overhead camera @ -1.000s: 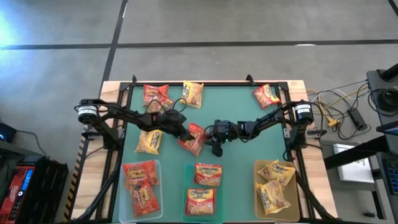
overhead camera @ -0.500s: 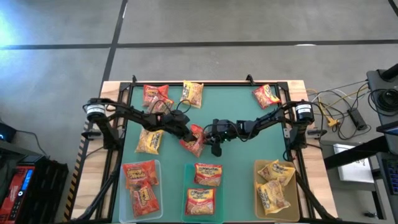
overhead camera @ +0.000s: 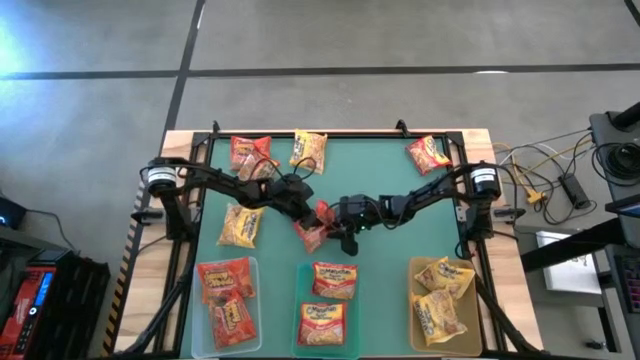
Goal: Sort Maruchan noodles
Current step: Put the orange noodle pack into the transparent bin
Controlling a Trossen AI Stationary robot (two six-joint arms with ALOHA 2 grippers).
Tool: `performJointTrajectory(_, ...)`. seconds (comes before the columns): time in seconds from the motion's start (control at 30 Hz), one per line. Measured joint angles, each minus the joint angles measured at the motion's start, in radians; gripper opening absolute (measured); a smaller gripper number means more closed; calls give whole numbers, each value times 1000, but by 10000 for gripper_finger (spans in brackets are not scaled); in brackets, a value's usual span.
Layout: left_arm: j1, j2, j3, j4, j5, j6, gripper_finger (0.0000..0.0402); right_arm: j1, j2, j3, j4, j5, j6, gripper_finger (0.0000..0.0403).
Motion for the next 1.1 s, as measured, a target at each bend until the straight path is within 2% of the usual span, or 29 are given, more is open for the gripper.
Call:
performJointTrajectory(0.2,0,-1,-16,-5,21,-24,121,0,-32,-2,-28,5,-44,123)
performJointTrajectory(0.43,3,-5,-27,-10,70,-25,47,-1,-131,-3,-178,19,-58,123)
performJointTrajectory(0.7,17,-50,-21,-45,94,30,39,1,-246,-4,-363,21,-62,123)
performJointTrajectory(0.87,42,-128,-21,-68,92,65,38,1,-290,-3,-436,76,-65,123)
performJointTrajectory(1.1,53,-315,-21,-327,60,136,38,1,-303,-3,-498,116,-47,123)
